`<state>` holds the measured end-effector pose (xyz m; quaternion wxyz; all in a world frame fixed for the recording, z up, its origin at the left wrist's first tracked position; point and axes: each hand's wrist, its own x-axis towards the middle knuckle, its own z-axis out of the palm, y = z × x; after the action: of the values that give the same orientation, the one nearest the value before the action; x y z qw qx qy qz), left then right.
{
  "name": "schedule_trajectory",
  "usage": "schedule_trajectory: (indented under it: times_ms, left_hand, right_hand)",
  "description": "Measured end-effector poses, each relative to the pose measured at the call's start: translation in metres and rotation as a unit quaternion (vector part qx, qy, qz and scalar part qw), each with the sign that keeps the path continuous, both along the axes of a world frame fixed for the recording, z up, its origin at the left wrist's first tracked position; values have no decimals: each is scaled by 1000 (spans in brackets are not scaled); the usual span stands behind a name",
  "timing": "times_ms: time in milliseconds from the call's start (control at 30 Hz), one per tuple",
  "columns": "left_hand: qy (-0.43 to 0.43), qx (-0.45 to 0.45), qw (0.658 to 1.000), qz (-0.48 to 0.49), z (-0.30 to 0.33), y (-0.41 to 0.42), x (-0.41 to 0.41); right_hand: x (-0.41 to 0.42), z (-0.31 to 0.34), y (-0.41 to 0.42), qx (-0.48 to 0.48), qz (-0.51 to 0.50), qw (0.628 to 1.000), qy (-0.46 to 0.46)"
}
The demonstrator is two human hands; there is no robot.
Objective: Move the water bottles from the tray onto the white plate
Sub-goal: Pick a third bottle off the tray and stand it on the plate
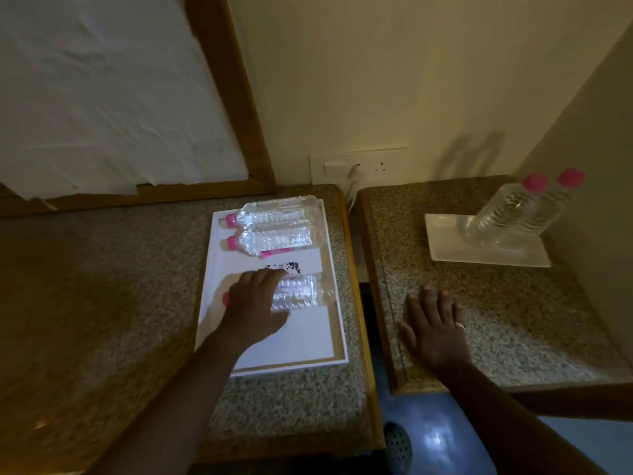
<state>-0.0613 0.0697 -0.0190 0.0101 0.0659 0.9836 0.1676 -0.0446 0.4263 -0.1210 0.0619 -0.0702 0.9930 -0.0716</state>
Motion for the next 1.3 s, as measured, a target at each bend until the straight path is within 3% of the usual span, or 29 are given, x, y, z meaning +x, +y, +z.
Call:
schedule_trajectory:
  times_ms: [133, 333, 467, 567, 833, 967, 1133, 1233, 1300]
  left_hand:
    - [-18, 42, 999, 22, -11, -42, 40]
    - [-125, -72, 988, 48, 8, -61, 28]
    - [-172, -13, 984, 36, 16, -73, 25]
    - [-151, 26, 988, 38, 27, -78, 26]
    - [-16, 27, 999, -28, 92, -53, -1]
    - [0, 184, 983, 12, 94, -35, -4]
    - [30, 425, 898, 113, 64, -8, 11]
    - [8, 476, 863, 171, 55, -1, 10]
    - [-1, 463, 867, 185, 55, -5, 7]
  right_hand:
    - [-2, 2, -28, 6, 15, 1000, 4]
    - [0, 0, -25, 0, 9, 1000, 8]
    - [-1, -3, -25, -6, 7, 1000, 9]
    - [-1, -6, -24, -8, 5, 1000, 6]
    - [-2, -13, -21, -1, 3, 1000, 7]
    - [-4, -14, -19, 0, 11, 1000, 14]
    - [-3, -12, -21, -4, 11, 1000, 18]
    - [-3, -9, -21, -9, 8, 1000, 19]
    - [-2, -7, -23, -17, 10, 1000, 18]
